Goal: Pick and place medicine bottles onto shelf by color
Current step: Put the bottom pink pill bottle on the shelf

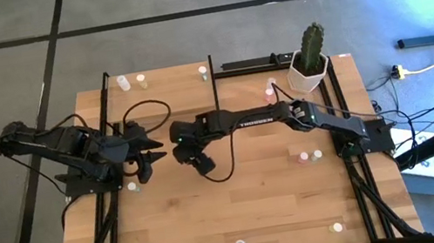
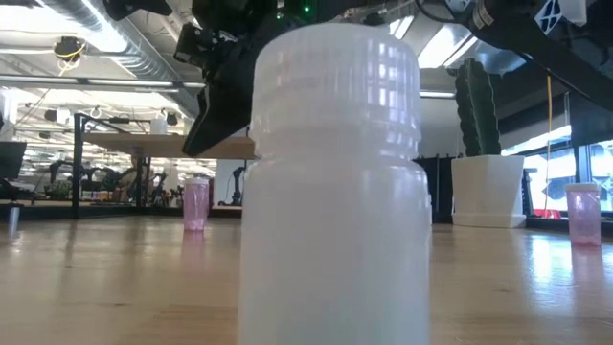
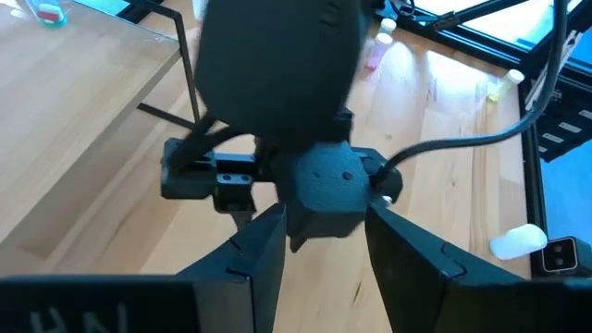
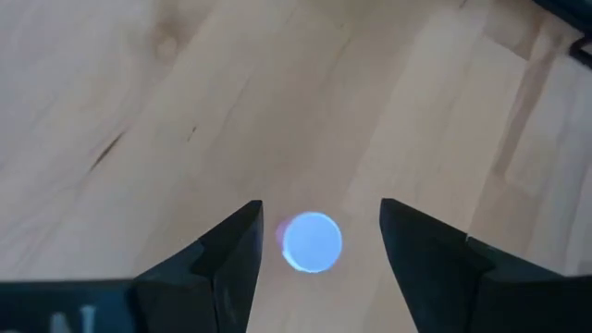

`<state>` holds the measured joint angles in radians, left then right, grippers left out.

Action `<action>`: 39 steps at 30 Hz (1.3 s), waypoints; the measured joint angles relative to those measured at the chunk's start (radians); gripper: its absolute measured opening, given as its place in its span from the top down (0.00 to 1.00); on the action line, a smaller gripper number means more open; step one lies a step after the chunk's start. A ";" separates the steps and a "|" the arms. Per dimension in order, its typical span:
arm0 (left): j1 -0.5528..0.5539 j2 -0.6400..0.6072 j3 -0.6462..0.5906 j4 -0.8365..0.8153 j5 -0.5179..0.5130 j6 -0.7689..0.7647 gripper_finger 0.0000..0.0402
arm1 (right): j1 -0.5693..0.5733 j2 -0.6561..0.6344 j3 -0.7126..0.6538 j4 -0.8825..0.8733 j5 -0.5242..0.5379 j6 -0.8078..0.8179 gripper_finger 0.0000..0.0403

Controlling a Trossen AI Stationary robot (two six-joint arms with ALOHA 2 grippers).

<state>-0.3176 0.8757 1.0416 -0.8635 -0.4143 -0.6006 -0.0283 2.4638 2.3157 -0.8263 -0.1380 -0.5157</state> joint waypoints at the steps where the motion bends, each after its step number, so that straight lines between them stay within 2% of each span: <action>1: 0.000 0.000 0.000 0.000 0.000 0.000 0.64 | -0.004 0.001 0.000 -0.001 -0.008 0.009 0.45; 9: 0.000 0.000 0.000 0.000 -0.001 -0.002 0.64 | -0.016 0.027 0.001 -0.014 -0.063 0.013 0.45; 27: 0.000 0.000 0.000 -0.012 -0.001 -0.002 0.64 | -0.016 0.082 0.000 -0.001 -0.064 0.042 0.46; 33: 0.000 0.000 0.000 -0.018 -0.003 -0.002 0.64 | -0.016 0.082 0.000 0.001 0.001 0.071 0.58; 39: 0.000 0.000 0.000 -0.019 -0.003 -0.002 0.64 | -0.016 0.082 0.000 -0.003 0.010 0.120 0.73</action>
<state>-0.3175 0.8757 1.0416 -0.8822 -0.4175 -0.6025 -0.0448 2.5454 2.3161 -0.8292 -0.1285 -0.3953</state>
